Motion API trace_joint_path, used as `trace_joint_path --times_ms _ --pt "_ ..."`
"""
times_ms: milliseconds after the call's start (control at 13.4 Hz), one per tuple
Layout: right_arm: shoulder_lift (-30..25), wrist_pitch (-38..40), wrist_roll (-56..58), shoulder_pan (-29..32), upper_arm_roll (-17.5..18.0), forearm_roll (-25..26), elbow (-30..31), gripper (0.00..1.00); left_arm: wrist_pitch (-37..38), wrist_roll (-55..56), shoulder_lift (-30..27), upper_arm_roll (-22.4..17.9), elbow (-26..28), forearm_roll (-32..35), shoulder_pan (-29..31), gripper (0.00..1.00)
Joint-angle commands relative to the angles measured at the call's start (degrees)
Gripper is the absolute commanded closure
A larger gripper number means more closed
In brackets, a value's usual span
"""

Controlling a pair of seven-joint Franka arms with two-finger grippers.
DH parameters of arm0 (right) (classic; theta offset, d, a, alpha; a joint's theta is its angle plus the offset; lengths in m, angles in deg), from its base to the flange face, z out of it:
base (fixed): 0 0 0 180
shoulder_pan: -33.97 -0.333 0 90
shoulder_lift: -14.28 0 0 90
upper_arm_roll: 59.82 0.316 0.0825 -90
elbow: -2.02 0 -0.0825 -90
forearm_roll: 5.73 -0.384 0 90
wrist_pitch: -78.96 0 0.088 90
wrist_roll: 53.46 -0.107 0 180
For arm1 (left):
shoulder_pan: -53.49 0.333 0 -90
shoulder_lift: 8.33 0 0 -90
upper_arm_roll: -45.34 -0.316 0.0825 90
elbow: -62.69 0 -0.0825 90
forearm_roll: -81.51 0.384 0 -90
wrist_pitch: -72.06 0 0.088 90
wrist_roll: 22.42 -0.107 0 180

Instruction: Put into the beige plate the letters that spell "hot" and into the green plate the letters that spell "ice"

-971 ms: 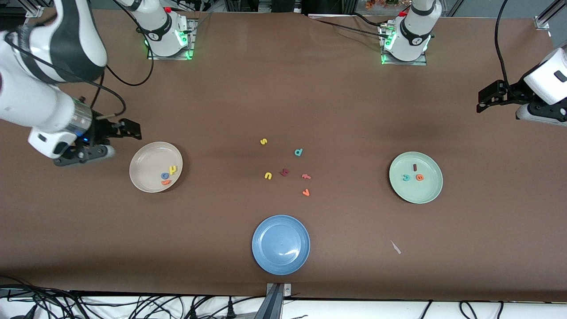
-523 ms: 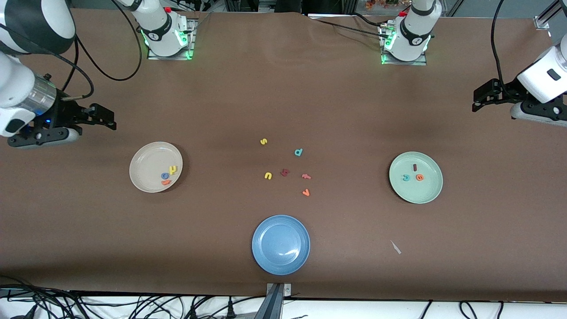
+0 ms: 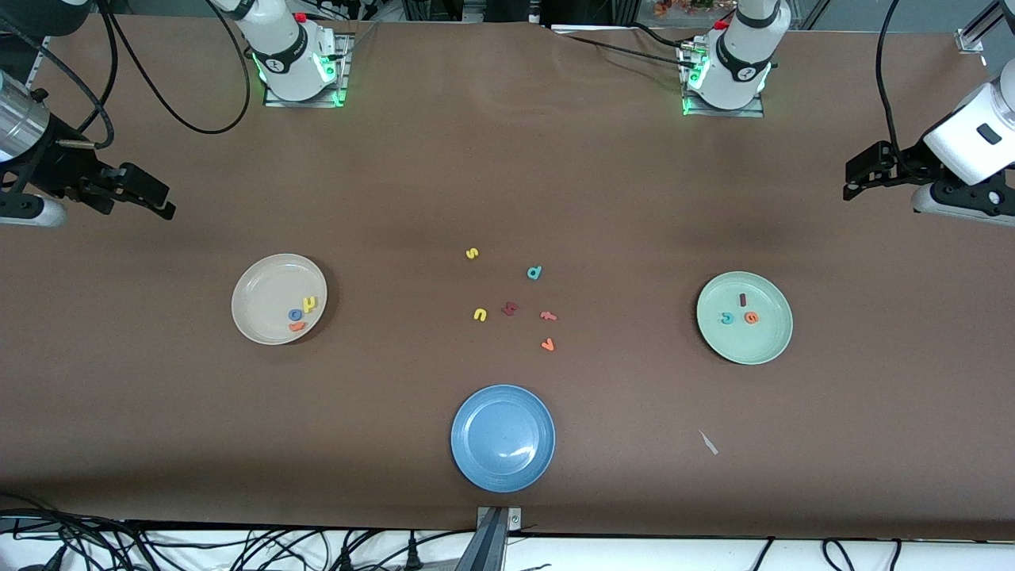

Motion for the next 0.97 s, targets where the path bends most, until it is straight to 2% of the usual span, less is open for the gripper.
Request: trace_joint_path --times_ms 0,224,597,896 --pt "-1.28 2.42 -1.11 1.09 0.81 0.08 0.85 0.00 0.80 0.70 -0.33 0.88 -0.41 -1.10 1.07 0.00" --pt "-1.19 5.51 1.24 1.88 0.81 0.17 -0.11 0.00 1.67 0.52 -0.51 0.97 -0.50 -1.10 1.16 0.00" --pt "-1.02 4.72 8.02 2.14 0.72 0.96 -0.12 0.00 2.03 0.35 -0.51 0.88 -0.50 -1.10 1.42 0.00" --pt "-0.84 2.44 10.84 1.79 0.81 4.30 -0.20 0.00 2.12 0.00 -0.51 0.88 -0.50 -1.10 1.42 0.00"
